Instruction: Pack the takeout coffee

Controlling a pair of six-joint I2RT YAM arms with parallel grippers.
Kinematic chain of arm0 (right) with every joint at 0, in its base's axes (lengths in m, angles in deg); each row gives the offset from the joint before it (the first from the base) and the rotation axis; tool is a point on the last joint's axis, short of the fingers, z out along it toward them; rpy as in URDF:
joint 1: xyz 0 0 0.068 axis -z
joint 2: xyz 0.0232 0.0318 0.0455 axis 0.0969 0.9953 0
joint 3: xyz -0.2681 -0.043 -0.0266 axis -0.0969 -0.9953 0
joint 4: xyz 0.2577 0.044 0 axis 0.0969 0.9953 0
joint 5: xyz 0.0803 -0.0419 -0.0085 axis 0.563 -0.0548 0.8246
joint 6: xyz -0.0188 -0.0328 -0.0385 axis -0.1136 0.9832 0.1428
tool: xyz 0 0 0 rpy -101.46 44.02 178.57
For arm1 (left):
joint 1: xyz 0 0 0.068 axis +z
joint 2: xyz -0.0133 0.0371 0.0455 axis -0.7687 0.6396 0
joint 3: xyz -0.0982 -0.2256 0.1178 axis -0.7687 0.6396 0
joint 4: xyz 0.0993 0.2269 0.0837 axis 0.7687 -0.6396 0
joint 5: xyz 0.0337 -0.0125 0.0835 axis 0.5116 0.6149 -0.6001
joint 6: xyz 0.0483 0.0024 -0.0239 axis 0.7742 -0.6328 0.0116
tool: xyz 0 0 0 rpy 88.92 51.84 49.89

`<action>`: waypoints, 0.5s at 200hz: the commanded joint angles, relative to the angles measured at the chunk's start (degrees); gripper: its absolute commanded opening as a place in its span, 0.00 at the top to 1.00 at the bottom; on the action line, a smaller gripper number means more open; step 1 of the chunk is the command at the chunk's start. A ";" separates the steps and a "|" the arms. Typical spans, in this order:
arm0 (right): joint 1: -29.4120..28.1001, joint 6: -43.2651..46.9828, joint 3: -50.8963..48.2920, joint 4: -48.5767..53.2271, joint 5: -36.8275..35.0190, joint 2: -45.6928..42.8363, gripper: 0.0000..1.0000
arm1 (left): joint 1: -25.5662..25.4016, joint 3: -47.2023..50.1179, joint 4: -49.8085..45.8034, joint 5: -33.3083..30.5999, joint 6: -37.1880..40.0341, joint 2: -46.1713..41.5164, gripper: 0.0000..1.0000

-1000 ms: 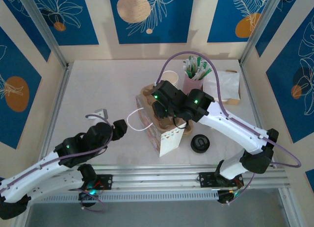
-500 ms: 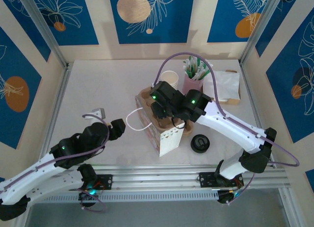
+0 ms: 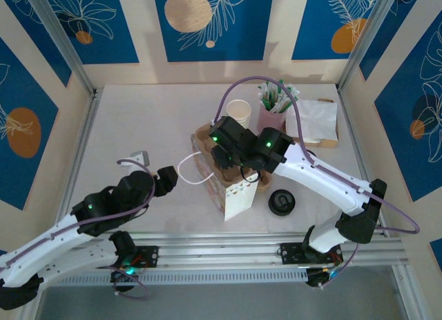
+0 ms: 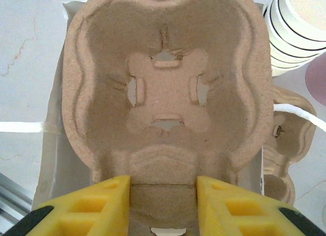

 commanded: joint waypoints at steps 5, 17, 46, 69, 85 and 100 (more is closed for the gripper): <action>-0.74 -0.68 -1.30 1.29 0.66 -0.56 0.63 | -0.27 -1.27 -1.38 0.46 0.88 -0.01 0.24; -1.59 -0.29 -0.76 1.79 0.01 -0.14 0.63 | -0.28 -1.20 -1.39 0.42 0.78 -0.08 0.24; -3.14 -0.52 0.70 3.39 -0.58 0.81 0.63 | -0.27 -0.48 -1.45 0.02 0.02 -0.05 0.24; -3.20 -1.76 0.53 4.61 -0.99 0.86 0.63 | -0.31 0.44 -1.17 -0.05 -0.61 -0.10 0.24; -2.89 -2.45 0.21 5.60 -1.09 1.27 0.63 | -0.27 0.90 -0.94 0.17 -0.88 0.21 0.24; -2.84 -3.05 0.05 6.71 -1.55 1.86 0.63 | -0.27 1.10 -0.96 0.25 -1.29 0.41 0.24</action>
